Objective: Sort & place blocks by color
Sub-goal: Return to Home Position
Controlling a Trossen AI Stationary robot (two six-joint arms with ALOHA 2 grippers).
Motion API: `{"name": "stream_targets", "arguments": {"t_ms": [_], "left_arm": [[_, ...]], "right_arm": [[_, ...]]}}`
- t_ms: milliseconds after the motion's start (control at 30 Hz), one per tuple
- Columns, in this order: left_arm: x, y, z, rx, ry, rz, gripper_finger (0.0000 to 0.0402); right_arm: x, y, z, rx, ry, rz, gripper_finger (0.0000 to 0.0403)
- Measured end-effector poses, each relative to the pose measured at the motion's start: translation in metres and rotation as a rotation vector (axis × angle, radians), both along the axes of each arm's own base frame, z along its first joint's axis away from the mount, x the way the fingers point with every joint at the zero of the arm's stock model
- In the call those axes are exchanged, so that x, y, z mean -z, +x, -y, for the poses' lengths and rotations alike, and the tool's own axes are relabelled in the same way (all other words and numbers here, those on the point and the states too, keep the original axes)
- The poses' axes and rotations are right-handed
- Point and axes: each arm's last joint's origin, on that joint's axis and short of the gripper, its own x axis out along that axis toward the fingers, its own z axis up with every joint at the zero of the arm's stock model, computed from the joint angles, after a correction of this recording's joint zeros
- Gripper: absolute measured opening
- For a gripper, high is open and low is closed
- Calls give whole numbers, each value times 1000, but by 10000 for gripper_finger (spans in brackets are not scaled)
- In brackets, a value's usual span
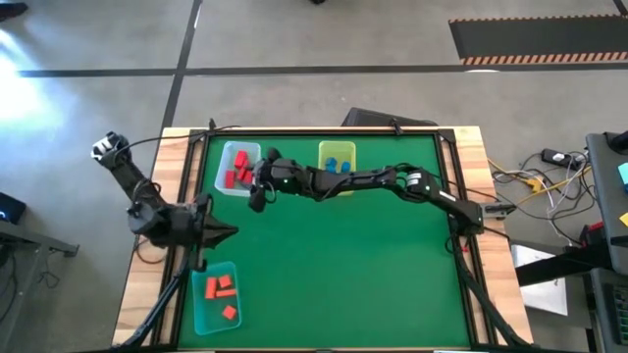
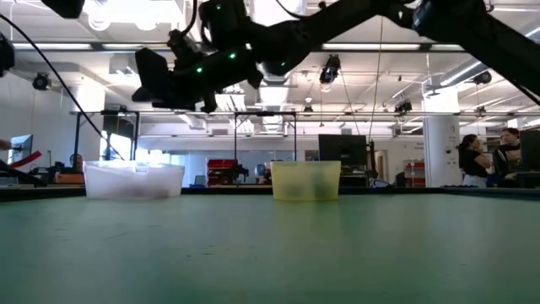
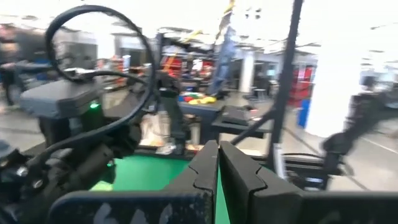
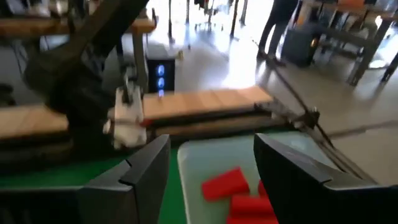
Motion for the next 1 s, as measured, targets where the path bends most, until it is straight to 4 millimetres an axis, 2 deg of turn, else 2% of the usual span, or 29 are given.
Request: {"name": "stream_targets", "arguments": {"t_ms": [167, 367, 500, 667, 833, 933, 1000], "left_arm": [[-3, -11, 4, 72, 58, 18, 0], [1, -13, 4, 66, 164, 15, 0], [14, -12, 1, -33, 246, -40, 0], [46, -11, -12, -219, 223, -118, 0], [78, -10, -34, -260, 84, -77, 0], [84, -8, -43, -213, 66, -14, 0], [82, -9, -50, -256, 85, -6, 0]], "right_arm": [[-6, -25, -6, -6, 15, -87, 219], [-3, -76, -28, -29, 50, -142, 219], [-8, -116, -53, -81, 36, -126, 219], [-5, -165, -78, -122, -4, -94, 219], [-7, -209, -79, -113, -11, 65, 219], [-3, -231, -77, -109, -20, 147, 219], [-3, -244, -77, -112, -39, 191, 219]]}}
